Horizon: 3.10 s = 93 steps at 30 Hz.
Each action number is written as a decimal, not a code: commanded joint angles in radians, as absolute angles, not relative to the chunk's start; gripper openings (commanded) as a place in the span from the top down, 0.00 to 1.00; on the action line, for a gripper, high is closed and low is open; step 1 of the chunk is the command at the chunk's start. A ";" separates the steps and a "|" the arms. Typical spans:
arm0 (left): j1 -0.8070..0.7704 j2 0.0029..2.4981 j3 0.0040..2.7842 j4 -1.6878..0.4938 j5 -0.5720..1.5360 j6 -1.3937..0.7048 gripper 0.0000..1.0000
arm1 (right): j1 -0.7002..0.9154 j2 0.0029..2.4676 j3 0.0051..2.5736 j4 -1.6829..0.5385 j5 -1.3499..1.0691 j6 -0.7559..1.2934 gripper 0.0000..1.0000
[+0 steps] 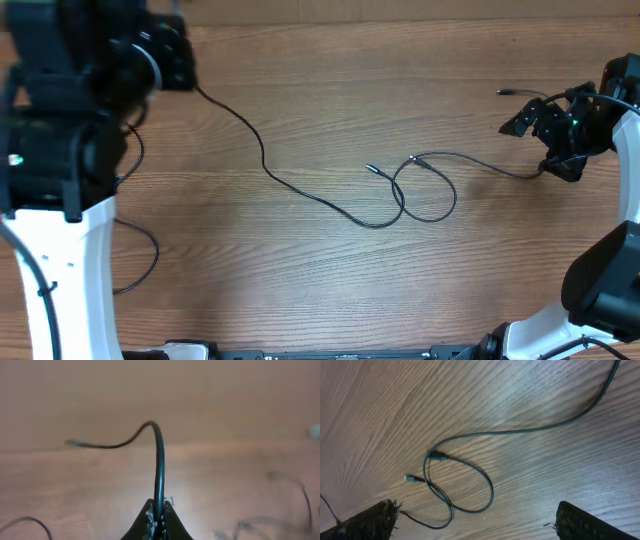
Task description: Untangle cables
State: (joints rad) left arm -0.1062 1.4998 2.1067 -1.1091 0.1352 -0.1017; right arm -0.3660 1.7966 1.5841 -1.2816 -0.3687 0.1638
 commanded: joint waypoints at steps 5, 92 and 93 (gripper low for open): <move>-0.221 1.691 2.110 -1.328 0.159 -0.008 0.96 | -0.369 1.797 1.617 -1.291 -0.350 0.147 0.00; -0.481 1.598 2.046 -1.111 0.088 0.096 0.96 | -0.368 1.797 1.617 -1.291 -0.334 0.147 0.00; -0.469 1.596 2.046 -1.111 0.096 0.096 0.96 | -0.368 1.797 1.617 -1.293 -0.335 0.147 0.00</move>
